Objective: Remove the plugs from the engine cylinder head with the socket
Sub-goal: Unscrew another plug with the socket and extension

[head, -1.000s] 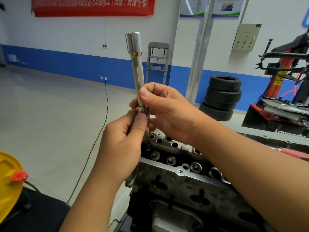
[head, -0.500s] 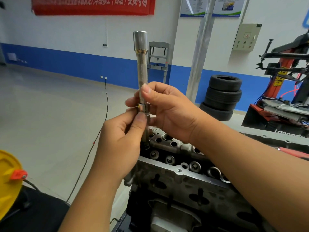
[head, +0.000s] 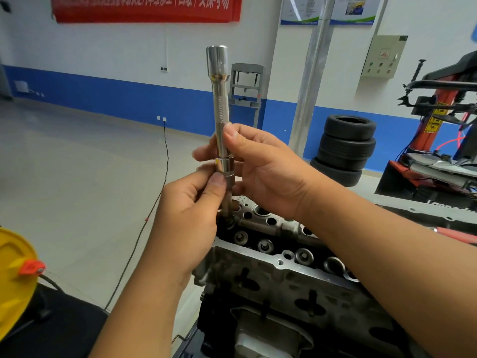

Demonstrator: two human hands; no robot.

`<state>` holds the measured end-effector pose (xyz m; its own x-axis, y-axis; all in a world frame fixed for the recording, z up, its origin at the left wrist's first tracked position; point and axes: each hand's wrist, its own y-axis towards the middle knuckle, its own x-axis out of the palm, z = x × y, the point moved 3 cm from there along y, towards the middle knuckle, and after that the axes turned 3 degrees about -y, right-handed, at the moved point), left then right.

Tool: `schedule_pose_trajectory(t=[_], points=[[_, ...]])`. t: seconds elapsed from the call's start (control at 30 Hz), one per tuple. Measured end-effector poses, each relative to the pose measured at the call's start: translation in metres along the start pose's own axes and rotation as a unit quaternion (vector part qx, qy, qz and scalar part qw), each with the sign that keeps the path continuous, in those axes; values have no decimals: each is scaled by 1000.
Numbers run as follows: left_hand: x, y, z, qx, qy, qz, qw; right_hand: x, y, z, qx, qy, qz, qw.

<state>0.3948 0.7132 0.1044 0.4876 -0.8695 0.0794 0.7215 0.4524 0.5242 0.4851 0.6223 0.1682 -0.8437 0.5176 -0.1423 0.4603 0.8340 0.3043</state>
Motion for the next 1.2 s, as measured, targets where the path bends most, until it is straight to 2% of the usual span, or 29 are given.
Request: schedule_pose_trajectory(t=[0.13, 0.27, 0.47, 0.7, 0.83, 0.93, 1.1, 1.2], points=[[-2, 0, 0, -19, -17, 37, 999, 1, -1, 0, 9, 13, -2, 1000], [0, -1, 0, 5, 6, 70, 998, -1, -1, 0, -9, 22, 6, 1000], [0, 0, 1, 3, -17, -16, 1000, 1, -2, -2, 5, 14, 4, 1000], [-1, 0, 0, 17, 22, 52, 998, 1, -2, -4, 0, 14, 17, 1000], [0, 1, 0, 41, 25, 23, 999, -1, -4, -5, -8, 2, 8, 1000], [-1, 1, -1, 28, -4, -8, 1000, -1, -2, -4, 6, -5, 13, 1000], [-3, 1, -4, 22, -17, 59, 998, 1, -1, -2, 12, 4, 9, 1000], [-3, 0, -5, 33, -12, 75, 997, 1, -2, -3, -4, 13, 0, 1000]])
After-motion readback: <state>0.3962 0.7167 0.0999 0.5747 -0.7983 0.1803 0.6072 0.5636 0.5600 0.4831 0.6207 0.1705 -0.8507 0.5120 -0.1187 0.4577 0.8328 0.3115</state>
